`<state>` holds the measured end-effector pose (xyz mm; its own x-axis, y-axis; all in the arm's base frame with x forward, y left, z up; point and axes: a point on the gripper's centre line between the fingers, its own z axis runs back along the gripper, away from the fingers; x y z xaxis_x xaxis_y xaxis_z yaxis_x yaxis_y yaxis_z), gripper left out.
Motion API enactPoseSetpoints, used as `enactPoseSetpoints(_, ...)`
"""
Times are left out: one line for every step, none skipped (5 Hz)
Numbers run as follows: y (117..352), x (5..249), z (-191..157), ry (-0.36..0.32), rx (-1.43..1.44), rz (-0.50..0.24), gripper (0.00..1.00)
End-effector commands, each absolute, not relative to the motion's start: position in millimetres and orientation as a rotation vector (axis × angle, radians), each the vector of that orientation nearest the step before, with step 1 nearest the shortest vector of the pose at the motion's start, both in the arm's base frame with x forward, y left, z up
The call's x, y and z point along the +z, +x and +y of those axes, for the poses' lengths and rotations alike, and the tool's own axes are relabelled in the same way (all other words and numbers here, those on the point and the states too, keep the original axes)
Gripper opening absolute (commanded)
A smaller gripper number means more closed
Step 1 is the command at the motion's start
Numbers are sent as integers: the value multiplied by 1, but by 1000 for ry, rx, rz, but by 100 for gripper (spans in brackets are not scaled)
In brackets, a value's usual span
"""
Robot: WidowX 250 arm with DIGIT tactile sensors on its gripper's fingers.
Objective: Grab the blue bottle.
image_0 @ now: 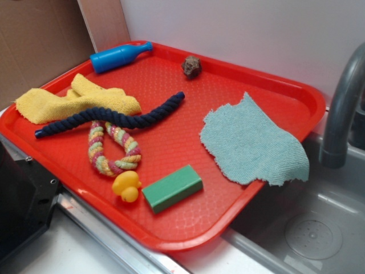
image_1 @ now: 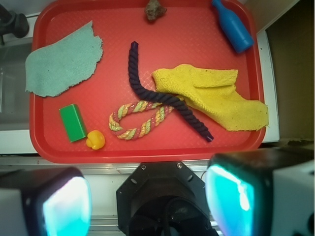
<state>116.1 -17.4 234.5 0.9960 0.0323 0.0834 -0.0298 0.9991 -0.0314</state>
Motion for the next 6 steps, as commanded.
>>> enactPoseSetpoints(116,234,-17,-30,31,-84,100)
enactPoseSetpoints(133,196,19,-12,-20,-96,100)
enactPoseSetpoints(160,179,43,9,-114,-145,100)
enactPoseSetpoints(189,153,67,57,-177,-166,100)
enactPoseSetpoints(207,136,76,132,-223,-166,100)
enactPoseSetpoints(214,131,96,146,-262,-201,100)
